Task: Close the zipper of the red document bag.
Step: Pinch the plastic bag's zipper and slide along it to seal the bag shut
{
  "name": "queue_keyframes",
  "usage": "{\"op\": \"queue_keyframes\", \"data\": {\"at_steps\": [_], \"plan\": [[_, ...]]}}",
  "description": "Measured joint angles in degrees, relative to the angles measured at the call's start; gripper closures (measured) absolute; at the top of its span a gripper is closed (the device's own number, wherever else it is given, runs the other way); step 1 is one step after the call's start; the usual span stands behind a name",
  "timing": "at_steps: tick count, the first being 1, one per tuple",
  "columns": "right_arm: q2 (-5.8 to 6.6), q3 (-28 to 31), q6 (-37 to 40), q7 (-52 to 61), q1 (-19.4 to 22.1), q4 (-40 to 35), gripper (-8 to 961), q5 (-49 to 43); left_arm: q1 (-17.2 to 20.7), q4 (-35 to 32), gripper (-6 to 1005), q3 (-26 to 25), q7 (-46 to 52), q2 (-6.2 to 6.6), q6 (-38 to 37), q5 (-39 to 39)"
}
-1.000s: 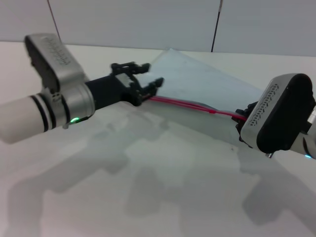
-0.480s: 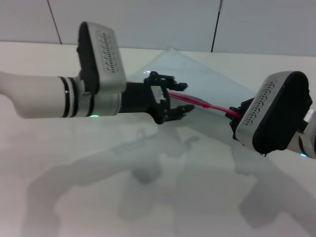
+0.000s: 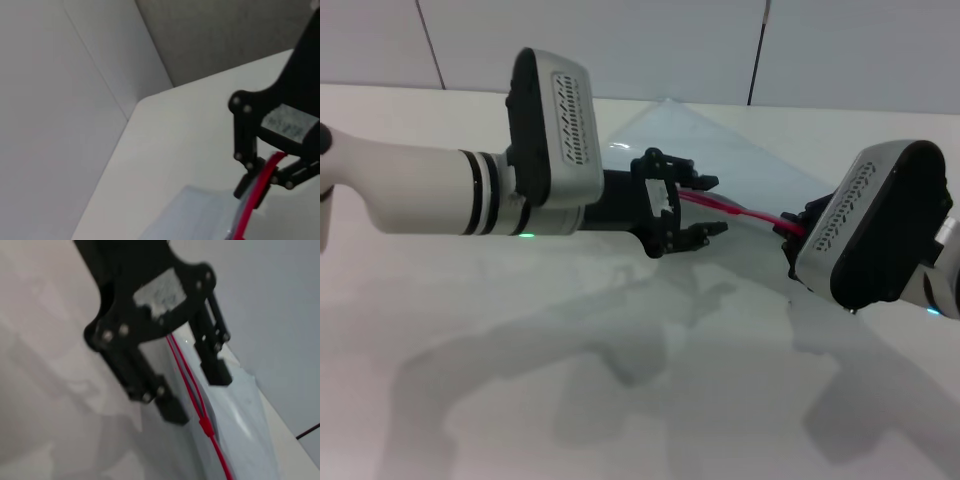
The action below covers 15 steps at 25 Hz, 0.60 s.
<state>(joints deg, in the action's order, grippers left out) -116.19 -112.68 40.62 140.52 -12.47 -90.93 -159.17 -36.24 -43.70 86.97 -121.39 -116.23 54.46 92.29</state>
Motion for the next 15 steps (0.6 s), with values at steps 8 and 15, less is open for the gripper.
{"op": "queue_keyframes", "data": {"at_steps": [8,15], "plan": [[0.0,-0.1,0.2,0.0,0.0,-0.8,908,0.0,-0.3,0.1,491,1.0,0.0,-0.17,-1.1,0.2],[0.09,-0.2,0.3,0.0,-0.1,-0.8,908,0.0,-1.0,0.2,557,1.1,0.0,-0.23,-2.5,0.3]]}}
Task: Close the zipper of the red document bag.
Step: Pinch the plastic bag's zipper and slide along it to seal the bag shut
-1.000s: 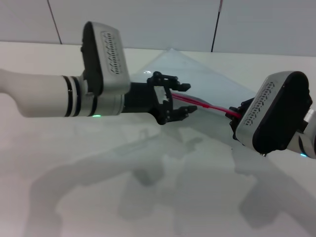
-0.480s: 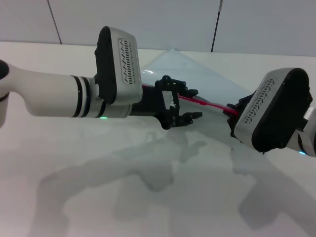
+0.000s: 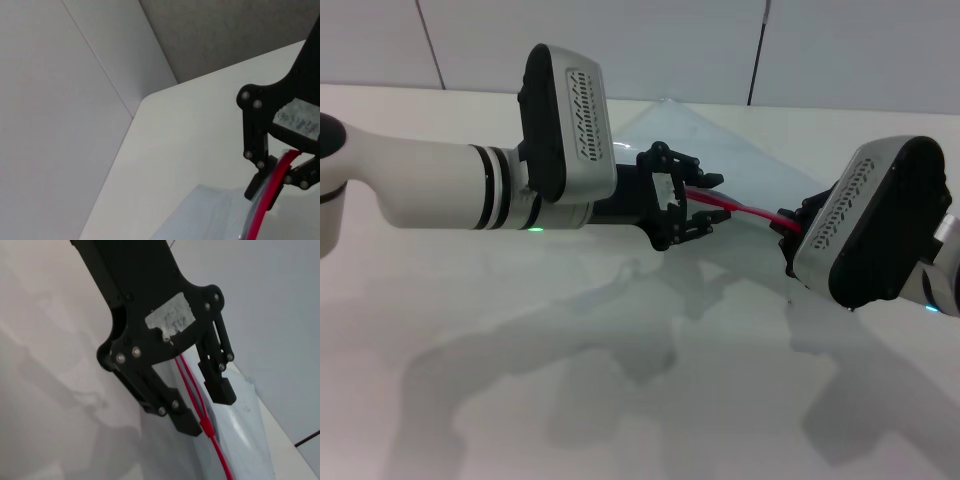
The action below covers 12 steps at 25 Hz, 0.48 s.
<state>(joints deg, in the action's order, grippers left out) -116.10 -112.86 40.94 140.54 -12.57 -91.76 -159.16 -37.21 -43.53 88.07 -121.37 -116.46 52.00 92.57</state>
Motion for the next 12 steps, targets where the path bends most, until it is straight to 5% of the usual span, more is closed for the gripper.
{"op": "queue_keyframes", "data": {"at_steps": [12], "plan": [[0.0,0.0,0.0,0.0,-0.3,0.0,909,0.0,-1.4,0.4,672,1.5,0.4,0.0,-0.1,0.1]]}}
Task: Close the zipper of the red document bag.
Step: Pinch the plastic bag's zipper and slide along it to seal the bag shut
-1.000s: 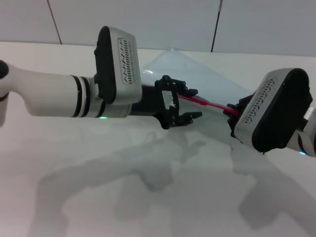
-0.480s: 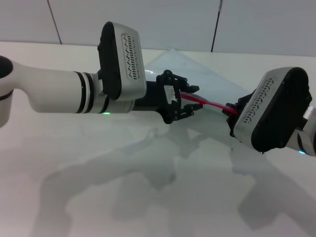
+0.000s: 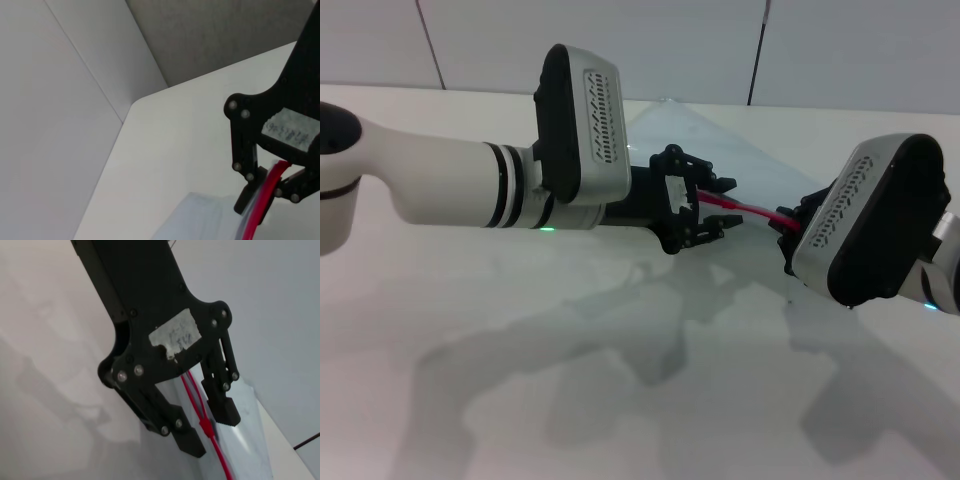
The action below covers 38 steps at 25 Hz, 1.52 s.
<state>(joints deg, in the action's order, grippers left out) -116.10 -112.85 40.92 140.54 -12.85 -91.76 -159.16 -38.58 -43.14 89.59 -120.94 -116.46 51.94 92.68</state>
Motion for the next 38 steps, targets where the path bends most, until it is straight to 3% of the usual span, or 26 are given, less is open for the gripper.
{"op": "queue_keyframes", "data": {"at_steps": [19,38], "plan": [[0.0,0.0,-0.2,-0.1,-0.1,0.0,911,0.0,-0.1,-0.3,907,1.5,0.8,0.01,-1.0,0.0],[0.03,0.3,-0.4,-0.5,2.6,-4.6,912,-0.3,1.8,1.0,921,0.7,0.9,0.13,-6.5,0.0]]}}
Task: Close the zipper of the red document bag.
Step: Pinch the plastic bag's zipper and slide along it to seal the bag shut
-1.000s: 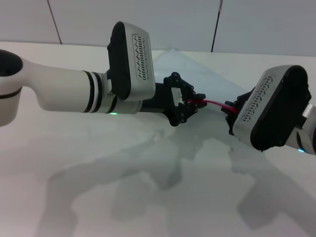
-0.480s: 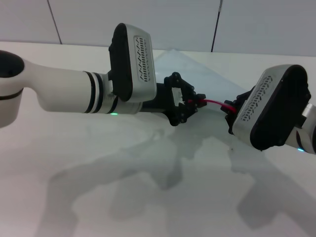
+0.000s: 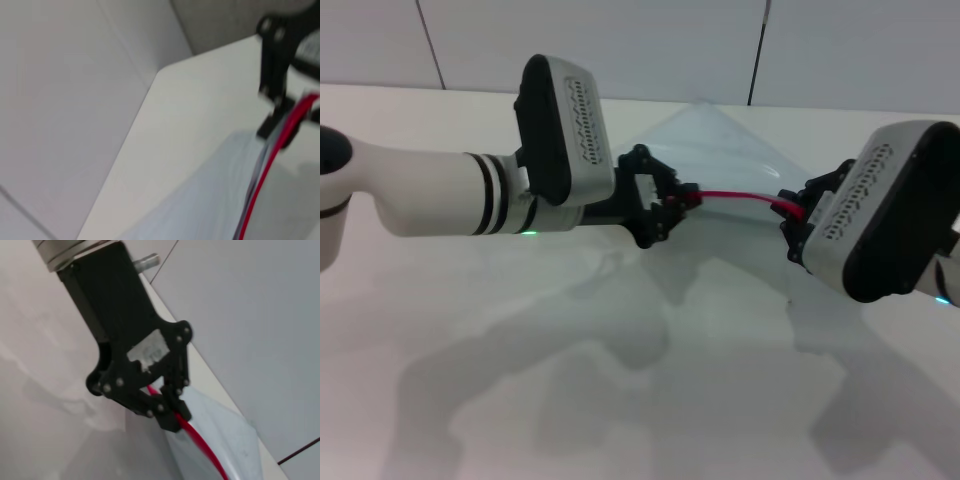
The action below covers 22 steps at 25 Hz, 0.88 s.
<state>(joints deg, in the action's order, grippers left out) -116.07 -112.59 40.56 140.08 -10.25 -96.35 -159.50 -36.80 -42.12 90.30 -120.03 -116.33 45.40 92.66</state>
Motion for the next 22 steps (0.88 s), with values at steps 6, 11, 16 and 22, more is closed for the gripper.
{"op": "queue_keyframes", "data": {"at_steps": [6,11,16,22], "plan": [[0.14,0.4,-0.6,-0.2,2.4,-2.8,913,-0.2,0.6,2.8,921,-2.1,-0.9,0.29,-2.4,0.0],[0.09,0.2,-0.7,-0.2,4.4,-5.6,913,-1.7,0.6,6.7,920,-7.0,-3.4,0.31,-2.5,0.0],[0.06,0.2,-0.7,-0.2,5.8,-7.3,914,-2.1,0.6,8.9,921,-10.8,-5.4,0.38,-2.5,-0.1],[0.08,1.1,-0.8,-0.3,7.7,-8.9,914,-2.6,1.1,11.4,889,-15.7,-7.1,0.62,-2.6,-0.6]]}}
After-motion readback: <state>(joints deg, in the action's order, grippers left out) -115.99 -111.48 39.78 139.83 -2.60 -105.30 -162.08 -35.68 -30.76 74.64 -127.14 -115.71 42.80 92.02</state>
